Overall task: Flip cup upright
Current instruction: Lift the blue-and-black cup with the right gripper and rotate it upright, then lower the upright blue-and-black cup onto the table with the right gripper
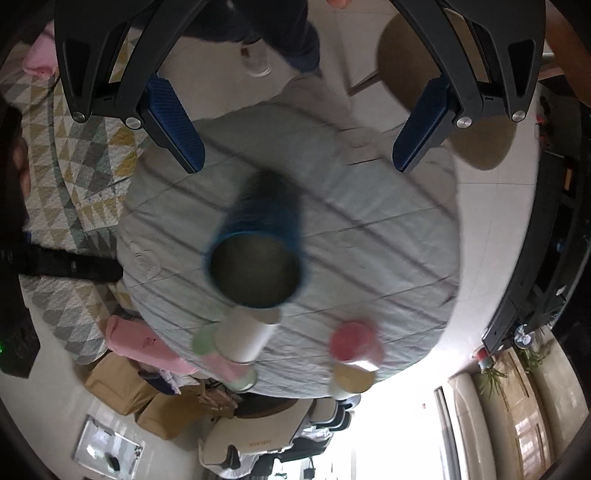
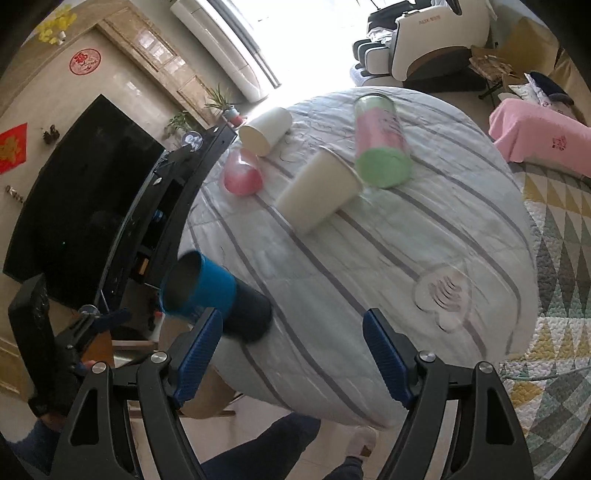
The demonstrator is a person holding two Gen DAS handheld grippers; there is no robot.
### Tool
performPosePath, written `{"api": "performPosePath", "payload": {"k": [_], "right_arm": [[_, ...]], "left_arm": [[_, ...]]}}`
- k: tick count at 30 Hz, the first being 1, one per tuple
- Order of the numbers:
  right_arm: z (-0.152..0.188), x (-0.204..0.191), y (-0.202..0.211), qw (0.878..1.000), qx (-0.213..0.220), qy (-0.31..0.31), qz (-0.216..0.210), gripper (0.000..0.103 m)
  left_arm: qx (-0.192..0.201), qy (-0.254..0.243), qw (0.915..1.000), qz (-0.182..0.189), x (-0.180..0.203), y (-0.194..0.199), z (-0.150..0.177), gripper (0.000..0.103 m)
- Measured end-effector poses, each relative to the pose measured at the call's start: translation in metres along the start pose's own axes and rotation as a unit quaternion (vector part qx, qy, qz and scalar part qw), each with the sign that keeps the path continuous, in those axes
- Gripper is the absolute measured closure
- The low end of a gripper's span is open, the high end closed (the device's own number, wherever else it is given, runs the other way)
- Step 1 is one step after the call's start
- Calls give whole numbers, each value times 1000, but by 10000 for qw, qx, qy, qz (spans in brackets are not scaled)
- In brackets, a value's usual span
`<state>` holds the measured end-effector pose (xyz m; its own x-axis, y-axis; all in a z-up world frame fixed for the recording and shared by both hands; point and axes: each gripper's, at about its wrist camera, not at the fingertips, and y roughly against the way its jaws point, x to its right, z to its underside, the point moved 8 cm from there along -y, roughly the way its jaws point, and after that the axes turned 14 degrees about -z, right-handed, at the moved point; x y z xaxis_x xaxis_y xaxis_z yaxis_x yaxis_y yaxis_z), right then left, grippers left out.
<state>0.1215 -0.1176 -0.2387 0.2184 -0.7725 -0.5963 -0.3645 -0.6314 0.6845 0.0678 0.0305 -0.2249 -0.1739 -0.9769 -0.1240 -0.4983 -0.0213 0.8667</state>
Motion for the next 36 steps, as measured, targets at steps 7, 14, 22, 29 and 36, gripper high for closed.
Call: {"api": "performPosePath", "payload": {"k": [7, 14, 22, 29, 36], "right_arm": [[32, 28, 9, 9997, -19, -248, -65, 23], [44, 44, -10, 9999, -41, -105, -104, 23], [50, 47, -30, 9999, -45, 100, 42, 23], [39, 38, -45, 9979, 124, 555, 314, 23], [34, 38, -52, 9974, 186, 579, 393, 23]], "left_arm": [[361, 80, 9992, -120, 41, -37, -30, 0], [503, 283, 9971, -497, 43, -67, -38, 29], [764, 616, 9949, -227, 35, -67, -58, 35], [1140, 484, 9920, -251, 42, -70, -77, 35], [1049, 371, 9934, -278, 47, -85, -79, 35]]}}
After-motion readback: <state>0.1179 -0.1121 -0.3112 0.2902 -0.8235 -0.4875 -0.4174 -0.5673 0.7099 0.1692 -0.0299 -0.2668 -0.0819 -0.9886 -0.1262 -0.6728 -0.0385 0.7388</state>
